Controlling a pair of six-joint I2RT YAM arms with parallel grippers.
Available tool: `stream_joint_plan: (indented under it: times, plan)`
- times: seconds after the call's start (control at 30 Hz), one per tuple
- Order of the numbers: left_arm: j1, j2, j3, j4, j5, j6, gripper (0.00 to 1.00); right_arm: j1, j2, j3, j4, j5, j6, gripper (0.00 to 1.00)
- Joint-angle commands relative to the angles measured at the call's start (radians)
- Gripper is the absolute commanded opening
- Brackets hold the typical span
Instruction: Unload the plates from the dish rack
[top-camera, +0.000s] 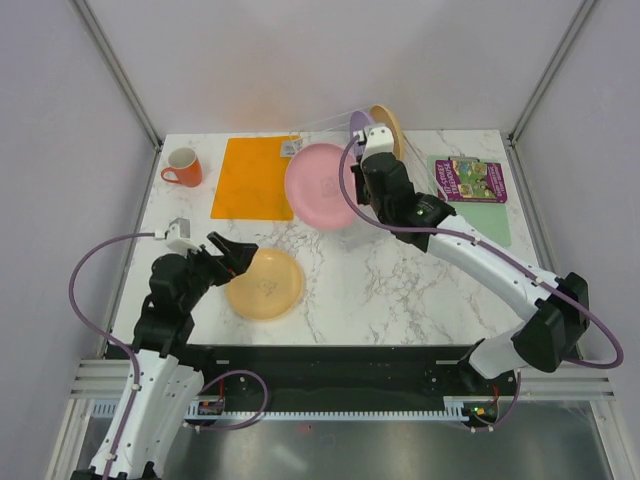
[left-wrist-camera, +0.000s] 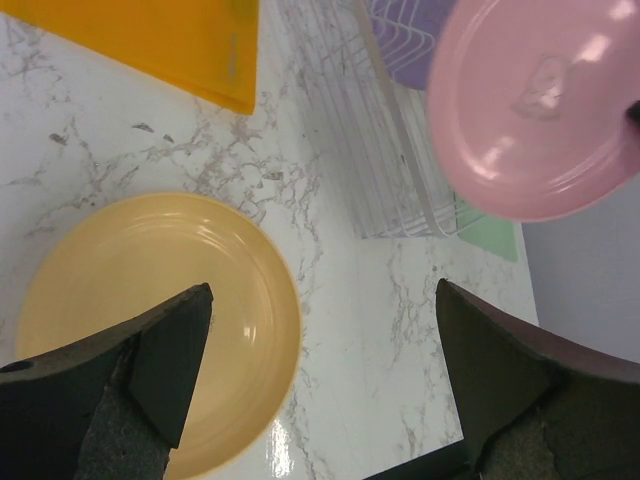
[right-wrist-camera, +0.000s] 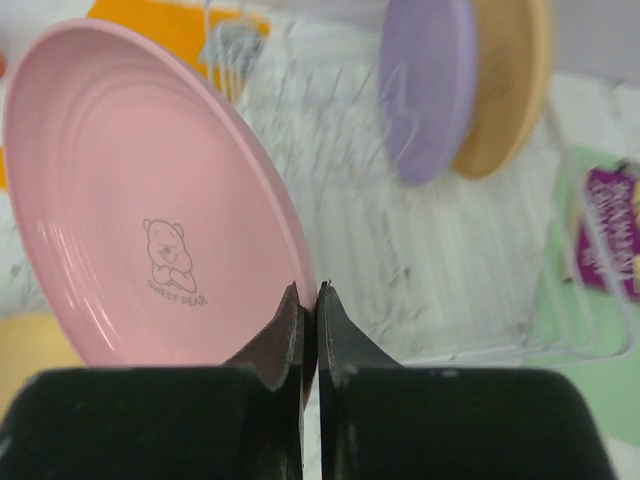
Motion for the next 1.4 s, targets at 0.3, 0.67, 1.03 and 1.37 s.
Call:
stream_joint_plan:
  times: [0.3, 0.67, 1.03, 1.37]
  plan:
    - [0.0, 0.018, -0.12, 0.257, 0.152, -0.068, 0.95, 0.042, -0.127, -0.259, 0.071, -0.467, 0.32, 0.0]
    - [0.0, 0.042, -0.175, 0.319, 0.18, -0.087, 0.54, 0.077, -0.108, -0.356, 0.215, -0.601, 0.435, 0.0]
    - [0.0, 0.056, -0.099, 0.13, 0.102, -0.012, 0.02, 0.078, -0.114, -0.307, 0.096, -0.359, 0.291, 0.49]
    - [0.0, 0.056, -0.028, -0.048, -0.018, 0.05, 0.02, 0.078, -0.062, -0.222, -0.015, -0.116, 0.156, 0.53]
